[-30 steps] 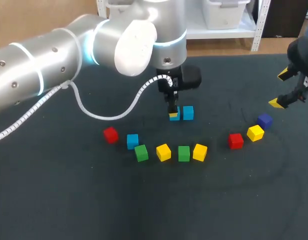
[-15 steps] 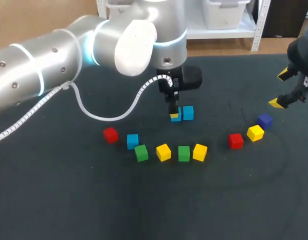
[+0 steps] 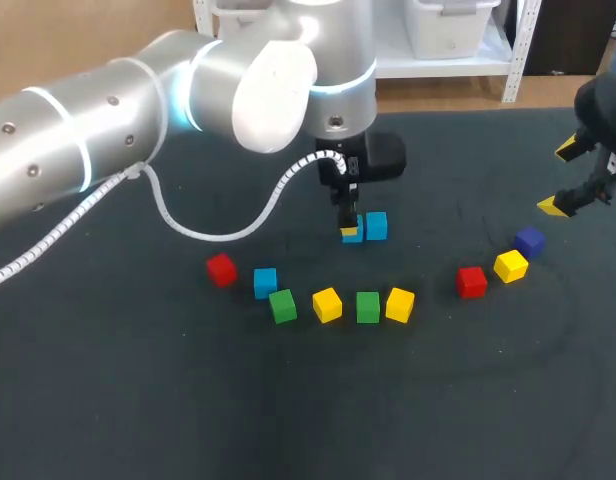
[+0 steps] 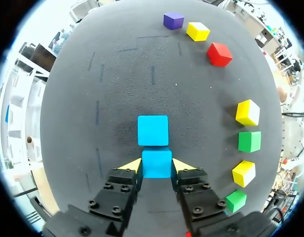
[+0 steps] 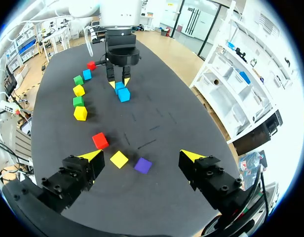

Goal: Place the blue cubes, place green cubes on the blue cubes, place the yellow cubes on the green cubes, then place the red cubes on the yellow cubes, and place purple cube on the red cubes.

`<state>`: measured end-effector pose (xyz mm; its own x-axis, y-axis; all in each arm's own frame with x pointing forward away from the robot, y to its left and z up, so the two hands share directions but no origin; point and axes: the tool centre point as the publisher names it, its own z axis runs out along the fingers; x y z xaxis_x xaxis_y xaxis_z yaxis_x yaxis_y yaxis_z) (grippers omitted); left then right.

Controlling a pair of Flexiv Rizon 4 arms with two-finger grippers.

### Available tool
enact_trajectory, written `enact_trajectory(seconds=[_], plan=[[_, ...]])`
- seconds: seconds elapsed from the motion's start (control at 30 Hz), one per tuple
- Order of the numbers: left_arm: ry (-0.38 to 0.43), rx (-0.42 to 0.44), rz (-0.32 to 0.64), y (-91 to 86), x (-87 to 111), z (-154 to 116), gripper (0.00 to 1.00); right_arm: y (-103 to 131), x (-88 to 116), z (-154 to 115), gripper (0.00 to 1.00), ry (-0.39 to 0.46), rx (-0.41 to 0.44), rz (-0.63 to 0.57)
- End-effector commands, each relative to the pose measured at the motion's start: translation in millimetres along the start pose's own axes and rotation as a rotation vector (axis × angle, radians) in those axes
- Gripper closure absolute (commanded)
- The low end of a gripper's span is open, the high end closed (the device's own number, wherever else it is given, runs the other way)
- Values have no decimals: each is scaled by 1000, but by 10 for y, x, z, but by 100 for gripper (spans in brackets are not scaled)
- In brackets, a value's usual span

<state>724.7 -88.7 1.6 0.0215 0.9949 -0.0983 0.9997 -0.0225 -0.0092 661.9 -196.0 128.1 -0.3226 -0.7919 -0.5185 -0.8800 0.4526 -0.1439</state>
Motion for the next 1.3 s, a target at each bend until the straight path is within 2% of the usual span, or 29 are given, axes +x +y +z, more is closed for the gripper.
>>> enact_trajectory(seconds=[0.03, 0.07, 0.1, 0.3, 0.6, 0.83, 1.03, 1.3], plan=[[7, 8, -3, 23, -10, 29, 58, -10, -2, 10, 0, -1, -3, 0], [9, 9, -4, 24, -7, 29, 15, -10, -2, 10, 0, -1, -3, 0], [5, 12, -14, 33, -1, 26, 0, -10, -2, 10, 0, -1, -3, 0], [-24, 2, -44, 69, 56, -28, 0, -10, -2, 10, 0, -1, -3, 0], [-18, -46, -118, 72, 281, -274, 0, -10, -2, 10, 0, -1, -3, 0], [-42, -70, -187, -23, 460, -463, 0, -10, -2, 10, 0, -1, -3, 0], [-5, -65, -219, -107, 637, -488, 0, -10, -2, 10, 0, -1, -3, 0], [-33, -95, -395, -222, 808, -563, 0, -10, -2, 10, 0, -1, -3, 0]])
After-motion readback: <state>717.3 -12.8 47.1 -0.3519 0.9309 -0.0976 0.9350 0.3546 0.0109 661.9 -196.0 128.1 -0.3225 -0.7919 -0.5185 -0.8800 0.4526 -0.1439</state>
